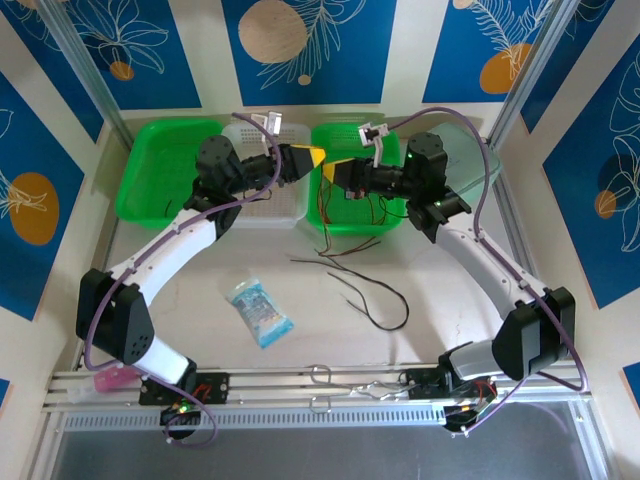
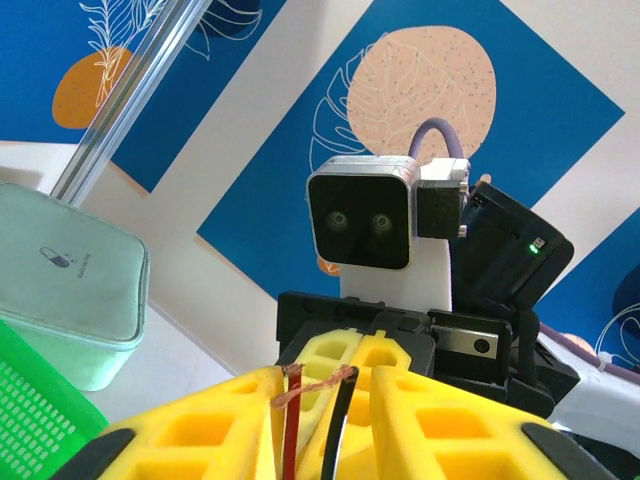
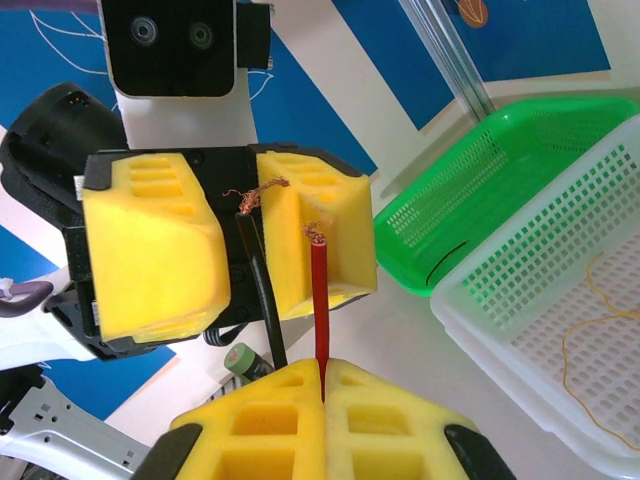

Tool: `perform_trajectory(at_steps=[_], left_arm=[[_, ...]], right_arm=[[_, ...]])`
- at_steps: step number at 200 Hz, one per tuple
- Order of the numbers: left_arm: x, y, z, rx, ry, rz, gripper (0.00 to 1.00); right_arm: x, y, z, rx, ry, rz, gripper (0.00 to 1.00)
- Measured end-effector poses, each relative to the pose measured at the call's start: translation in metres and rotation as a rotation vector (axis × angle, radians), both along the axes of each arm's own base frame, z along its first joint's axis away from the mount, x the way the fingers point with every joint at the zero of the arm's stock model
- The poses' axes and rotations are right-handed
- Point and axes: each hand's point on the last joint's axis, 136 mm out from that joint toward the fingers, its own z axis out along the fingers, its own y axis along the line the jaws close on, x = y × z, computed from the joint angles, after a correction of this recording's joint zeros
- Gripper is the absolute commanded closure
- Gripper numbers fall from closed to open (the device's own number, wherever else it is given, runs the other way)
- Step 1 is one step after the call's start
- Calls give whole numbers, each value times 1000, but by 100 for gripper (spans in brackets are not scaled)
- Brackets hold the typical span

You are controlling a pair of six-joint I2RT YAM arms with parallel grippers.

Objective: Untangle the cables

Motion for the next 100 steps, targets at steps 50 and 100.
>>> perform_trajectory(at_steps=[50, 100], left_arm=[[1, 0, -3, 4, 2, 8, 100], [4, 1, -7, 12, -2, 26, 100]], right_arm=[[0, 2, -4, -14, 3, 0, 100], [5, -2, -4, -19, 4, -25, 100]])
